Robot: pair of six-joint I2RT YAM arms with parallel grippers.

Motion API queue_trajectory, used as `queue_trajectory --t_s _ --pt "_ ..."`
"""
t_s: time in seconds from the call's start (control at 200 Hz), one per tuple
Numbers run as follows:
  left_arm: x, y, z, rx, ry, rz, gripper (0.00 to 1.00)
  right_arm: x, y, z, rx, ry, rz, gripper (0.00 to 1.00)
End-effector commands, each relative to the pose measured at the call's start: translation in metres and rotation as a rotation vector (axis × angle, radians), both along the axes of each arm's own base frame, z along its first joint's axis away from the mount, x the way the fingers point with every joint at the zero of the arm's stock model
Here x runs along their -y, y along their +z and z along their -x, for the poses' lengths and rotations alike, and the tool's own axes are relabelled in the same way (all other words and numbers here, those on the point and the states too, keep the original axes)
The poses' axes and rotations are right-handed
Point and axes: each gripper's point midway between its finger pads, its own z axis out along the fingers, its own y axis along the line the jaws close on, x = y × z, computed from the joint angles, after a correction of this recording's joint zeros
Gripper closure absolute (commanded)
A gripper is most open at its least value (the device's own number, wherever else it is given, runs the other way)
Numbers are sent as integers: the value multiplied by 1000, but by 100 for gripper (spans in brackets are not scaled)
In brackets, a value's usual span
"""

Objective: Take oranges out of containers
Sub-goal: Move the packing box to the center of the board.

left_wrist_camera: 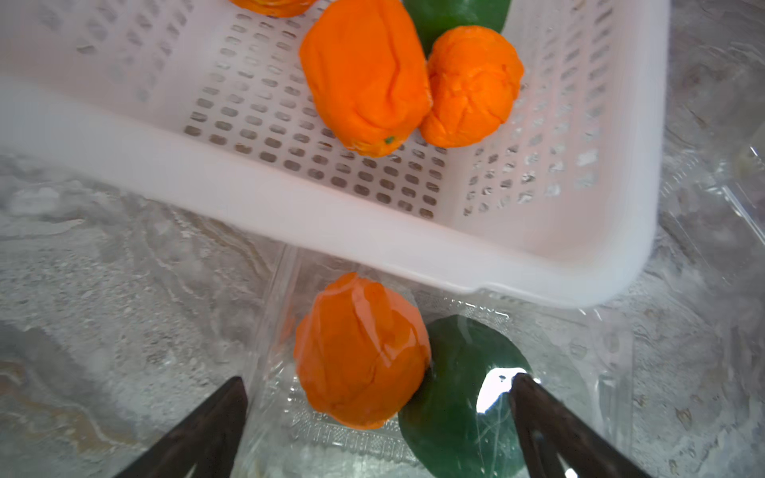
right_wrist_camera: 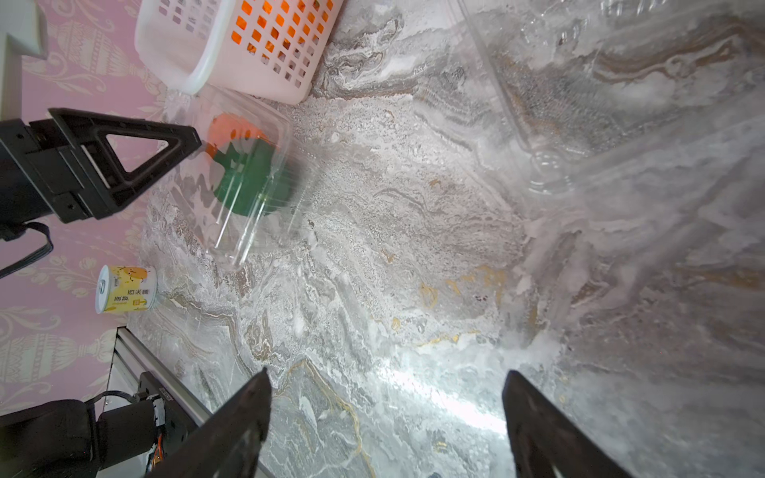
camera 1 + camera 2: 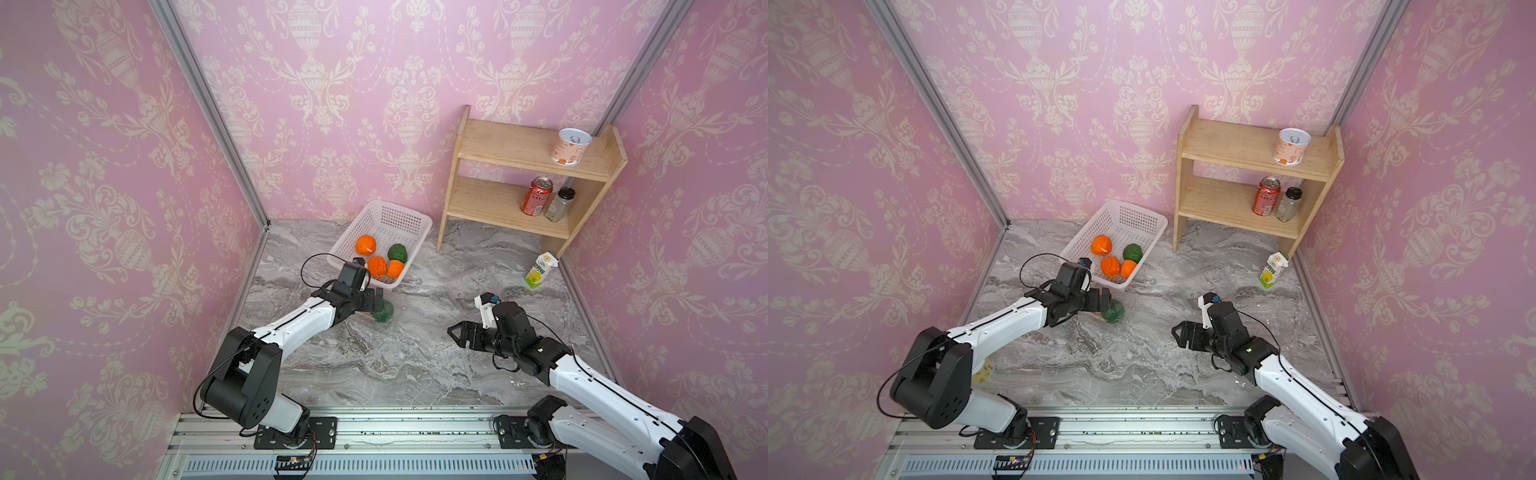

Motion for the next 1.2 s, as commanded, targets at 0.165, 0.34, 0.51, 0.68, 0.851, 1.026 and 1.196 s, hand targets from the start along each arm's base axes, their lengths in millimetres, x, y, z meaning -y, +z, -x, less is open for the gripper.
queue_trajectory --t_s 0.165,0.34,0.51,0.68,0.851,1.026,1.196 --pt "66 -1 -1 19 -84 14 1 13 -9 11 -19 -28 46 11" --pt "107 -2 -6 33 -165 23 1 19 -12 14 -29 -46 70 11" --pt "144 -1 -14 45 -213 67 1 26 -12 17 -28 -66 87 11" --pt "184 7 -14 80 -309 89 1 33 -10 21 -19 -89 96 10" --pt "205 22 -12 112 -367 120 1 38 -11 25 -23 -97 104 10" --pt "196 50 -3 181 -366 127 1 43 -12 27 -18 -111 115 9" --pt "158 75 13 243 -302 94 1 44 -13 24 -14 -113 126 7"
